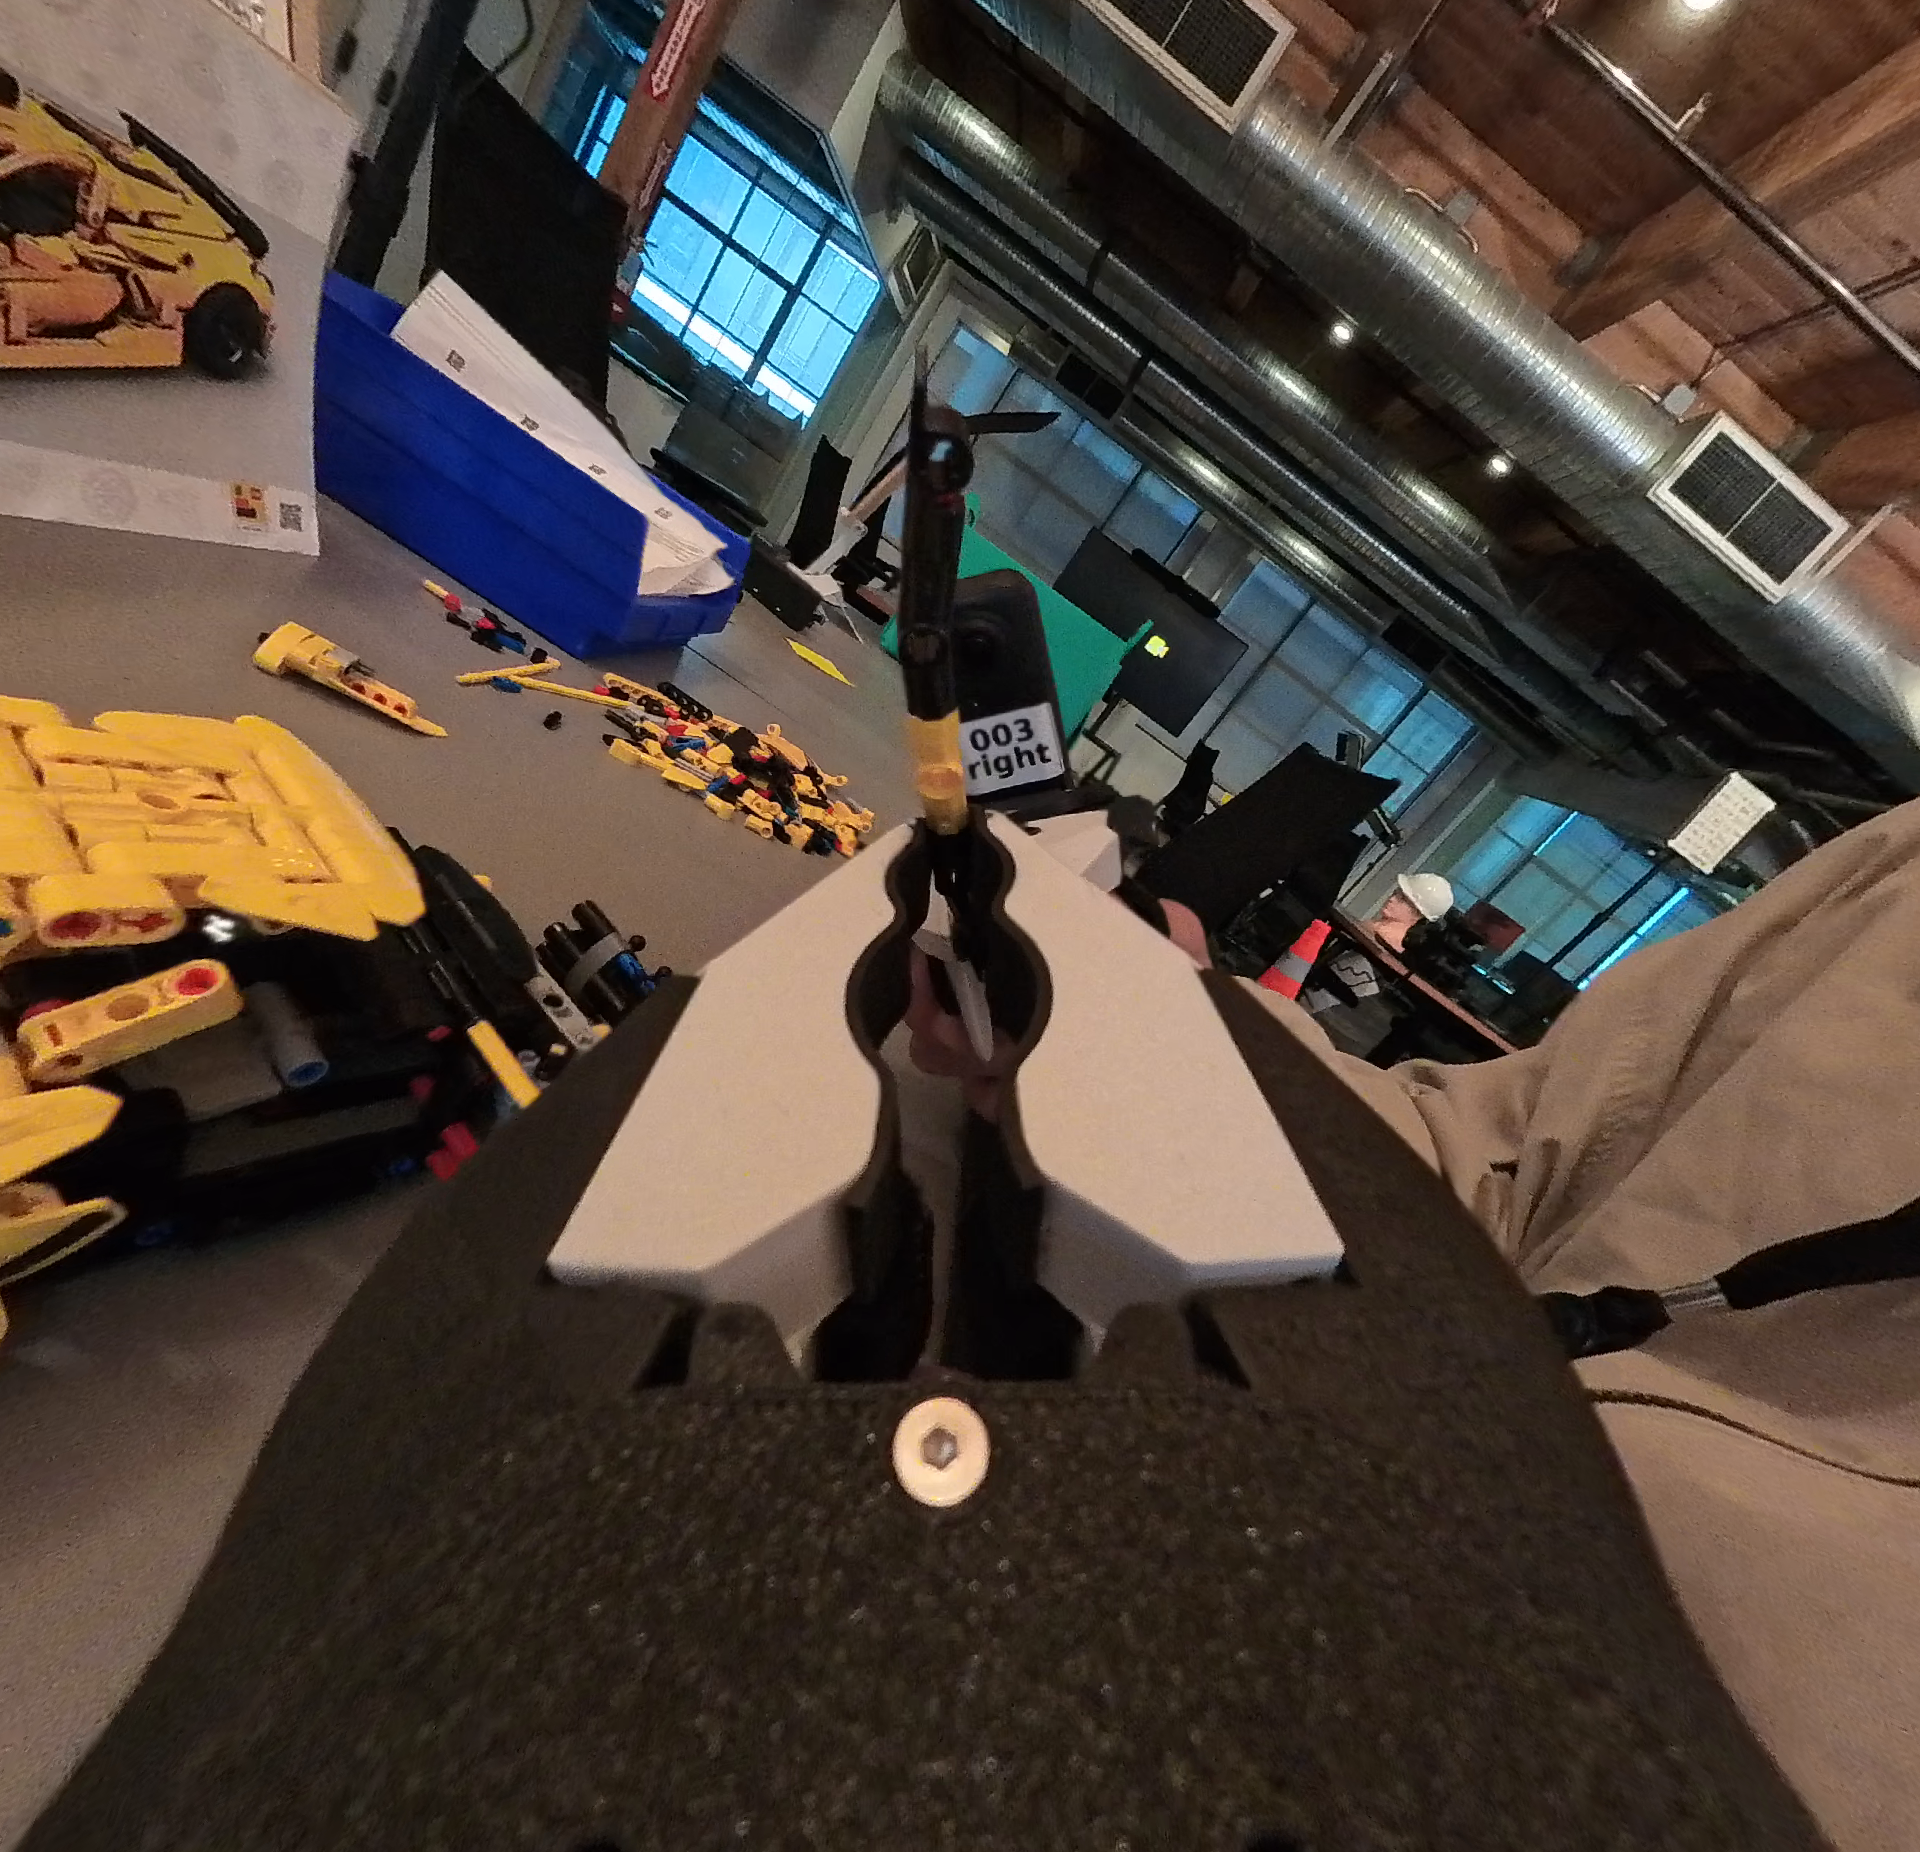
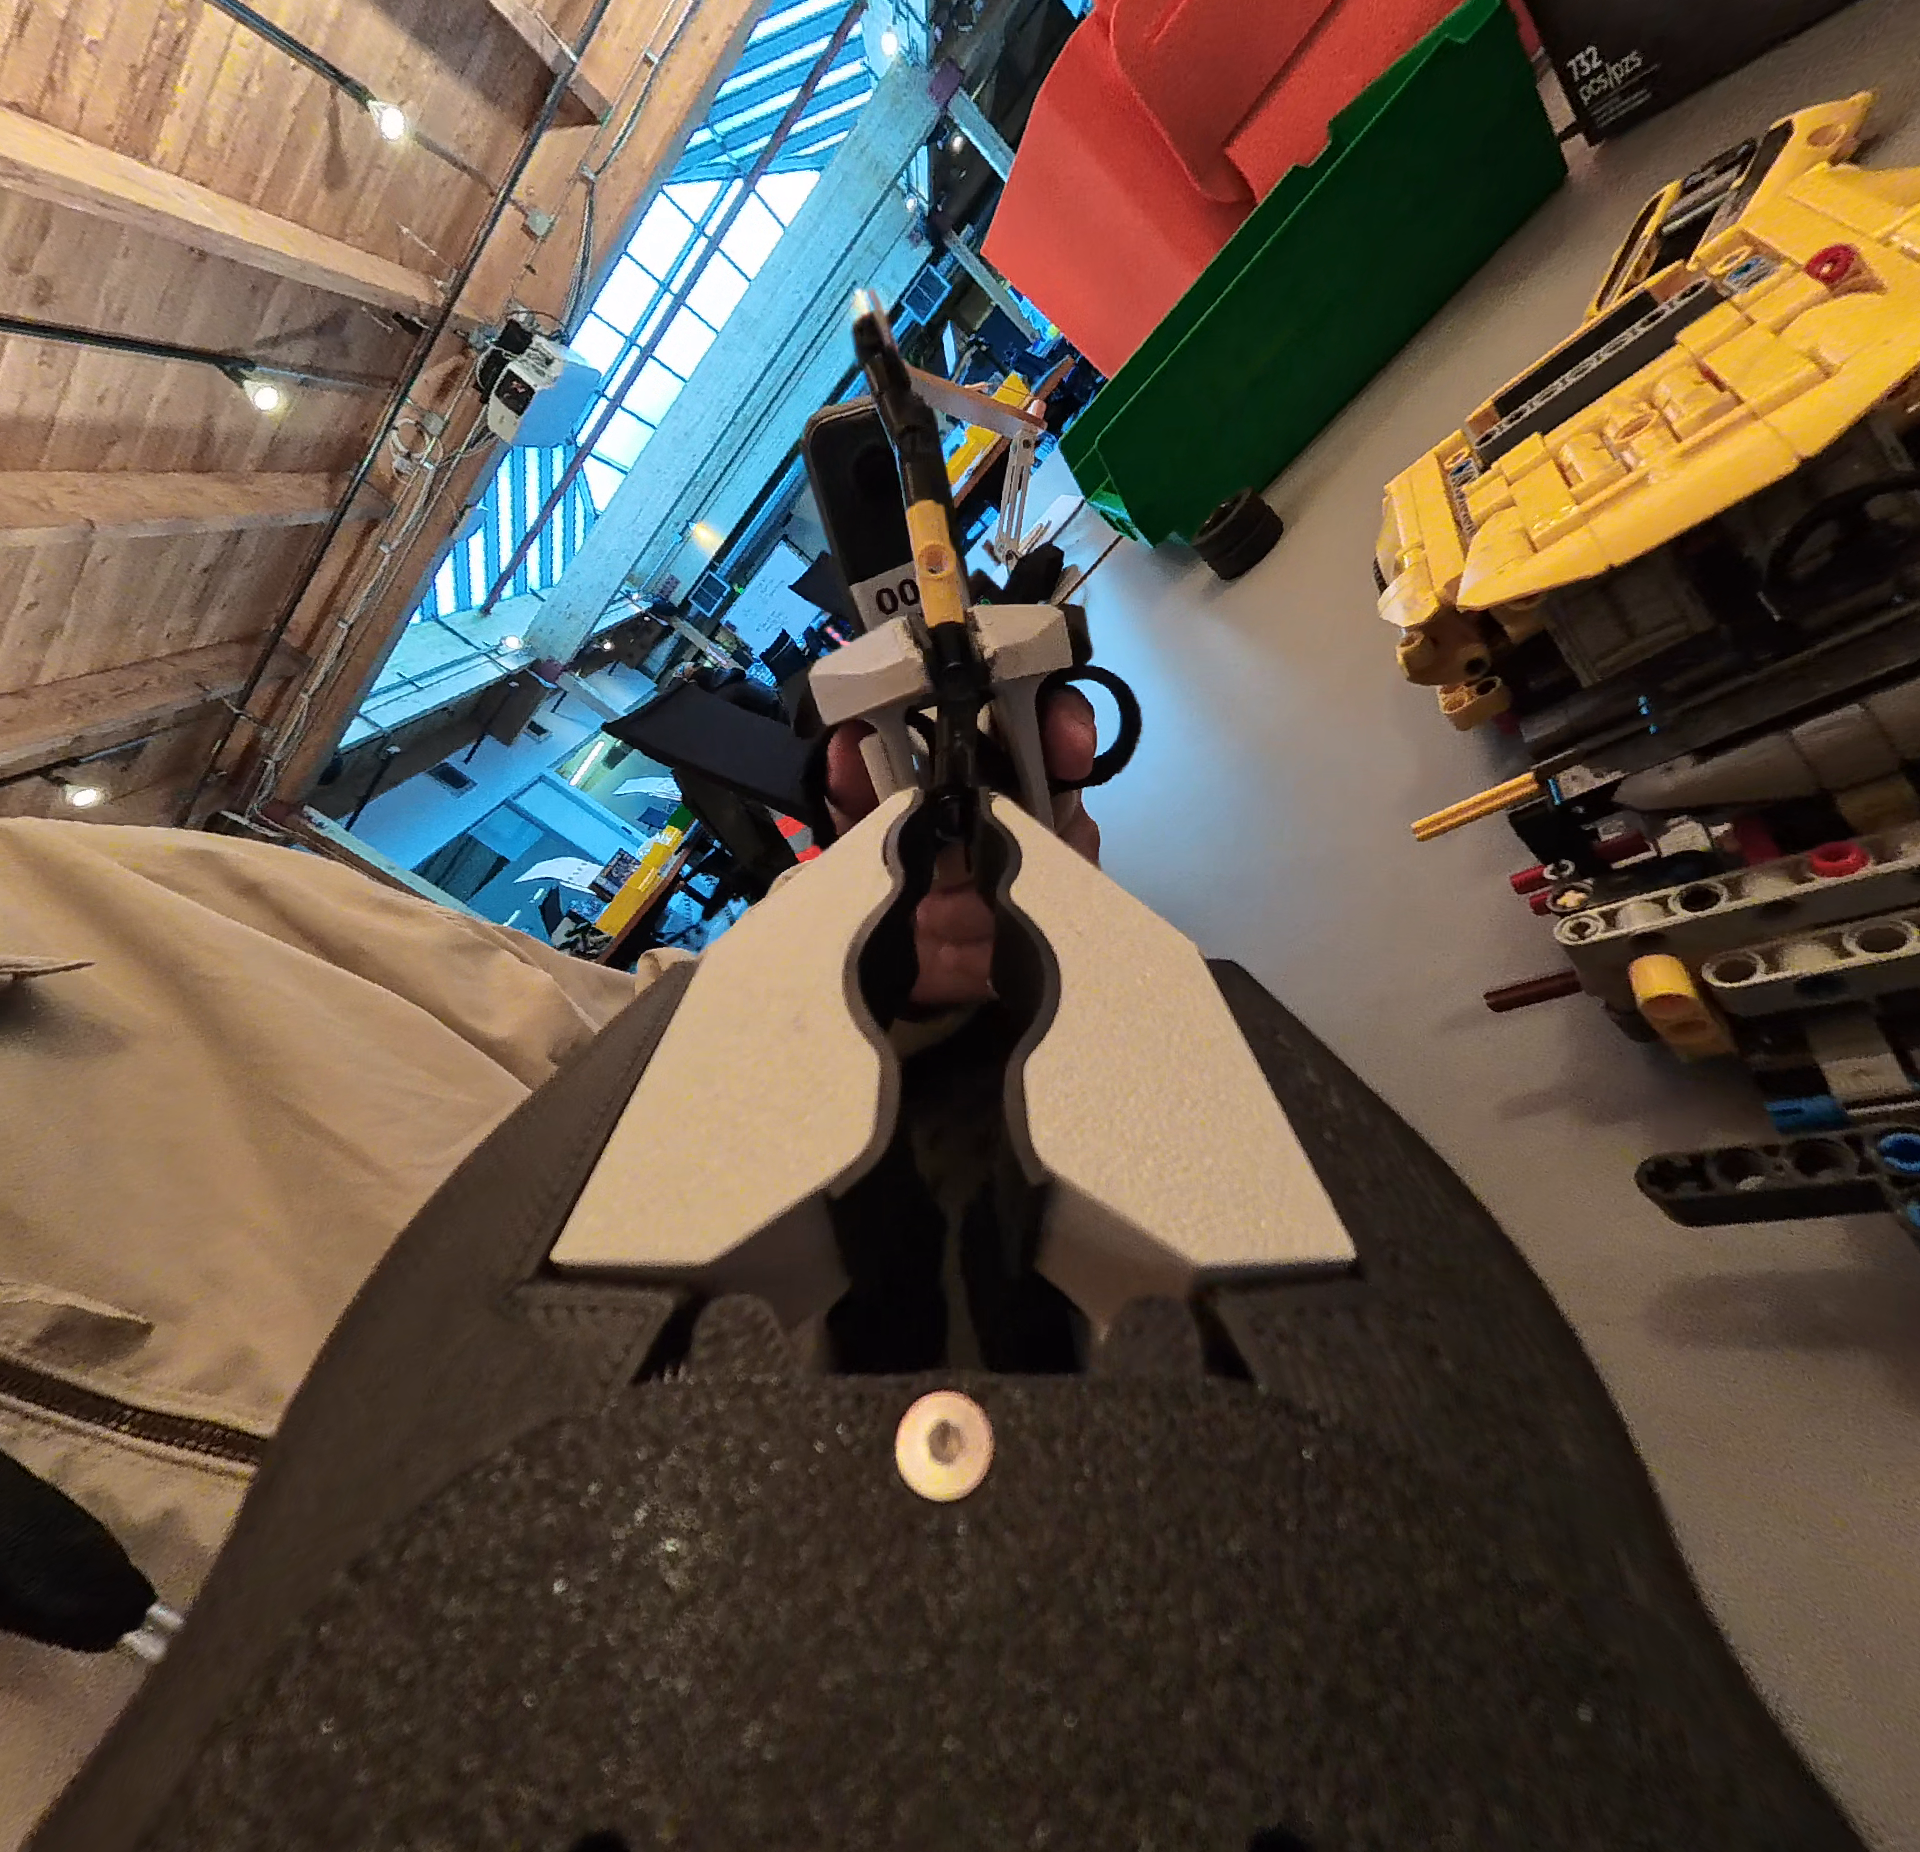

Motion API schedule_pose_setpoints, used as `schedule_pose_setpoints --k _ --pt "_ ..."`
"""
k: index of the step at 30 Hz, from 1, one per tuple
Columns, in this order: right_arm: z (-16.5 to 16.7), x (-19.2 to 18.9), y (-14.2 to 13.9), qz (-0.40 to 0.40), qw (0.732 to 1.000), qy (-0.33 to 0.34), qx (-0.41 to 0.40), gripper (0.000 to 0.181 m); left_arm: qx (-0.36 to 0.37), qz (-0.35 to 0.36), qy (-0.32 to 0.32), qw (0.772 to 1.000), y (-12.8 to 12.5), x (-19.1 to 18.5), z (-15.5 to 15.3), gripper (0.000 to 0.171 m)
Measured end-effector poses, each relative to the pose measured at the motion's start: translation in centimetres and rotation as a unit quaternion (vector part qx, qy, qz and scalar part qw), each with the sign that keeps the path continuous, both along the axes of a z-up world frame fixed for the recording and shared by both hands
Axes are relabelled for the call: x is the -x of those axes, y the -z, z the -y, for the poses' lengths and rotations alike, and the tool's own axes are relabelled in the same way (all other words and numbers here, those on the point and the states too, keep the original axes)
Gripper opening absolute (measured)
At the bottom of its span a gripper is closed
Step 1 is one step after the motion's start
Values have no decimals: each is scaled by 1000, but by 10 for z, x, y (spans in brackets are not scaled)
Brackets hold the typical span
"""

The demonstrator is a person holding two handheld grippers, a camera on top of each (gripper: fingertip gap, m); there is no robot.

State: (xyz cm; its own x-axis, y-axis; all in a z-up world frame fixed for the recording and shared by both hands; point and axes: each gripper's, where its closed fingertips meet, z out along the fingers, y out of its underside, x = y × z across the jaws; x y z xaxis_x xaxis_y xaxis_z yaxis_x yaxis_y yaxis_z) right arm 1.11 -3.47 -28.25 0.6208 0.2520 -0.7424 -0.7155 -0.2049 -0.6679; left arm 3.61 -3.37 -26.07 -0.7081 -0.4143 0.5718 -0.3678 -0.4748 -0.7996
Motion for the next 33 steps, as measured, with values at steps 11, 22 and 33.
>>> schedule_pose_setpoints --k 11,22,33 --pt "59 -33 27 26 997 -9 78 5 81 -3 -127 989 -9 -15 -95 6" --pt "145 -132 24 112 971 176 115 6 -24 -42 -7 999 16 -15 4 6" --pt "100 -76 13 114 983 143 25 5 -624 -172 11 762 142 16 -10 6"
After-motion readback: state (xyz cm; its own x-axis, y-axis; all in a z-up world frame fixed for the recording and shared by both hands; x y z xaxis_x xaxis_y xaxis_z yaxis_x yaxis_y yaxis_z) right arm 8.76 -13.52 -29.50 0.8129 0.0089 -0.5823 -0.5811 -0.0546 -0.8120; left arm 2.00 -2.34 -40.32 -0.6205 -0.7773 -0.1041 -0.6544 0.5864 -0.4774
